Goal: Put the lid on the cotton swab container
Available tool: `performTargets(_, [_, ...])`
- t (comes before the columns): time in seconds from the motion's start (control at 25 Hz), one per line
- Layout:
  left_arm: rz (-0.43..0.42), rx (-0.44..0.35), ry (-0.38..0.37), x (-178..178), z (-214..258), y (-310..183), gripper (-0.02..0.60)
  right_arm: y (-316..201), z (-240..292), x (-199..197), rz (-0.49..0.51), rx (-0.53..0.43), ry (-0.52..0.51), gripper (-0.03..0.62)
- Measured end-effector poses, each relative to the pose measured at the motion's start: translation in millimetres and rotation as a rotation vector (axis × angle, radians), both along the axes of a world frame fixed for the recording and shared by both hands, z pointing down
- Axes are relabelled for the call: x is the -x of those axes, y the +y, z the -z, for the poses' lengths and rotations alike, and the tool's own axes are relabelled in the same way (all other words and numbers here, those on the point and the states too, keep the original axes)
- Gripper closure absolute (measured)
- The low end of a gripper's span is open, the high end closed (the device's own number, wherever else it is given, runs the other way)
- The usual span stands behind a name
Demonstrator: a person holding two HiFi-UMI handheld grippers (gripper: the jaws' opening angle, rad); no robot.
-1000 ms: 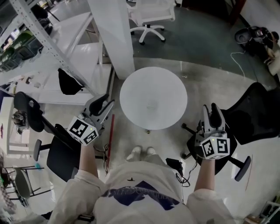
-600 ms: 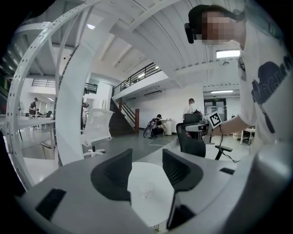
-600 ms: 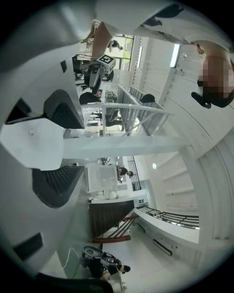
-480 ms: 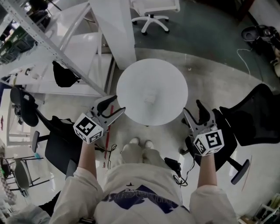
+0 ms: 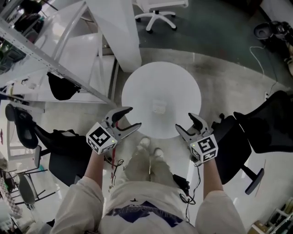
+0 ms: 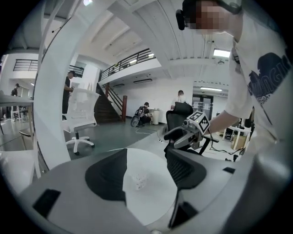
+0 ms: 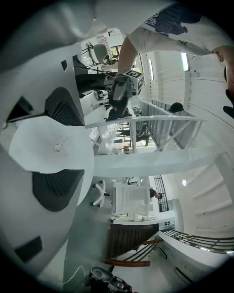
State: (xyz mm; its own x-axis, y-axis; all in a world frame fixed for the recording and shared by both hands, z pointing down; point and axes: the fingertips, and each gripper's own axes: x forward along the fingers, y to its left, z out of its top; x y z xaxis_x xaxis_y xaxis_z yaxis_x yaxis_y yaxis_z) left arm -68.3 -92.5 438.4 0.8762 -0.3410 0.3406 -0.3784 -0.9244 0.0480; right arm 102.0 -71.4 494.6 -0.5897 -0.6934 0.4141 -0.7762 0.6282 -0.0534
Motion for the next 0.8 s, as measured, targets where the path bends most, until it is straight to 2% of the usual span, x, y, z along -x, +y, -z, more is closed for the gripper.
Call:
performTargets(0.16, [-0.062, 0.012, 0.002, -5, -16, -15, 0.324, -16, -47, 25, 0.045, 0.071, 0.057, 0.284])
performTargets(0.44, [-0.146, 0.034, -0.009, -11, -53, -34, 0.316, -44, -112, 60, 0.135, 0.141, 0.158, 0.284])
performTargets(0.8, [-0.172, 0.102, 0.019, -15, -93, -44, 0.314, -55, -178, 70, 0.243, 0.201, 0.278, 0.287])
